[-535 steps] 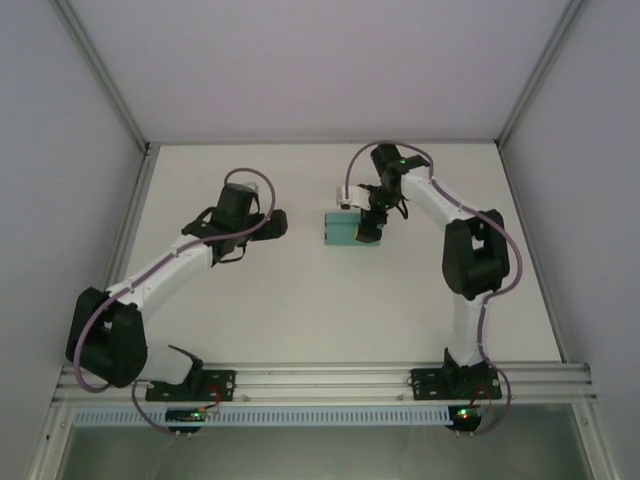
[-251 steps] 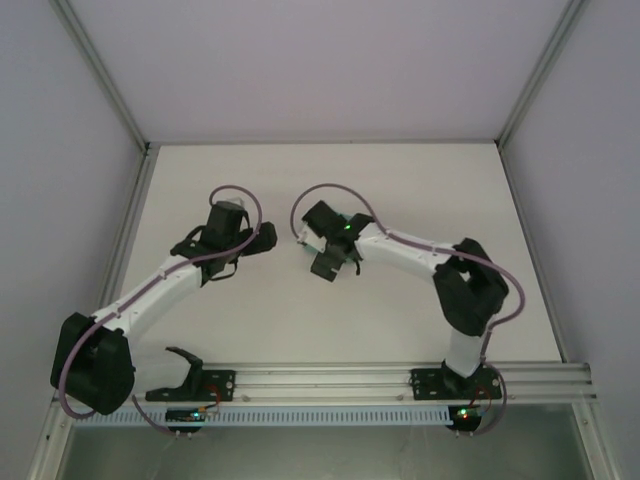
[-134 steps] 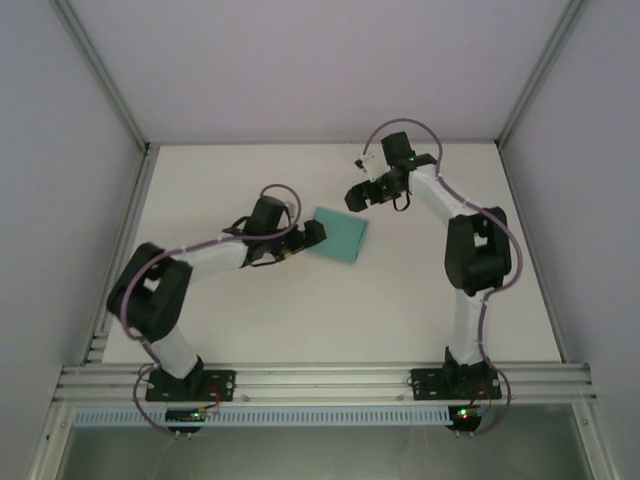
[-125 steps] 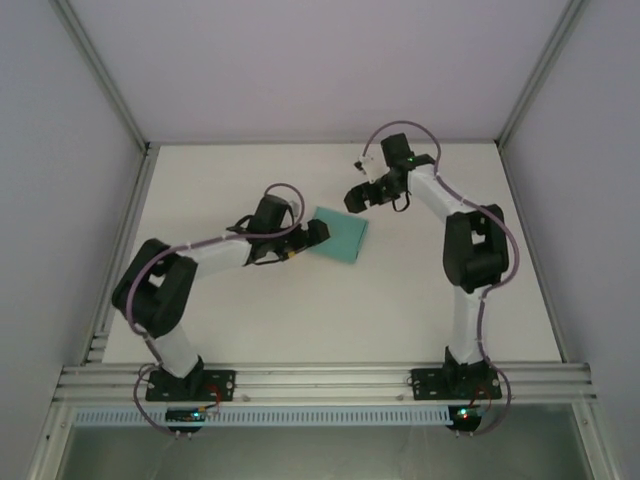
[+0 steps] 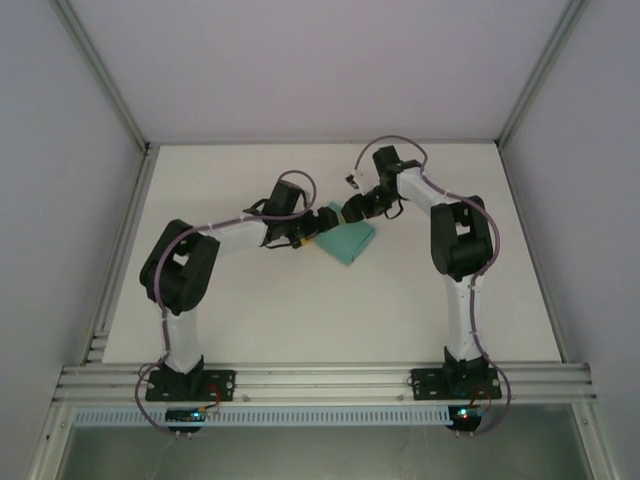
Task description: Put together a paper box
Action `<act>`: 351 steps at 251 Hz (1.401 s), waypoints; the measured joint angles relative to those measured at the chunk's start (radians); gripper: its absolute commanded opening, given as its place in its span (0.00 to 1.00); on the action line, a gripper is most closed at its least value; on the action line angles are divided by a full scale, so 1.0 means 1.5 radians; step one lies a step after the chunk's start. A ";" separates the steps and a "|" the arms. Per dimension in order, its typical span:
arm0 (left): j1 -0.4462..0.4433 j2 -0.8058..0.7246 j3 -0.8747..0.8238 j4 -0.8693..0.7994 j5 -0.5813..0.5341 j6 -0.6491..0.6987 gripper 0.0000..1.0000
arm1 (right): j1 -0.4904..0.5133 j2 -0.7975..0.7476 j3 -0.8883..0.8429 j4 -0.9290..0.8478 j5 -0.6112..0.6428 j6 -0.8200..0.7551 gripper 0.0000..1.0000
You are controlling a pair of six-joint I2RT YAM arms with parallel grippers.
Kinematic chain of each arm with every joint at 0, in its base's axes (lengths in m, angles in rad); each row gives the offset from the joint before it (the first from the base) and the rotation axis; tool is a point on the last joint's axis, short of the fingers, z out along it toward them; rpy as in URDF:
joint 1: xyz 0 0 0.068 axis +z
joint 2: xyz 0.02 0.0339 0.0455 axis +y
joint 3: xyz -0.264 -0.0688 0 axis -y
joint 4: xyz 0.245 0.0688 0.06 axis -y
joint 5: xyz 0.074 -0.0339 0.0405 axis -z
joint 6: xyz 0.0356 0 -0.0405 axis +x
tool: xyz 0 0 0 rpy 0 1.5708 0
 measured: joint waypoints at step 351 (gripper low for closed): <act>-0.002 0.178 0.328 -0.334 -0.106 0.078 0.47 | -0.004 -0.034 -0.094 0.028 -0.034 0.120 0.29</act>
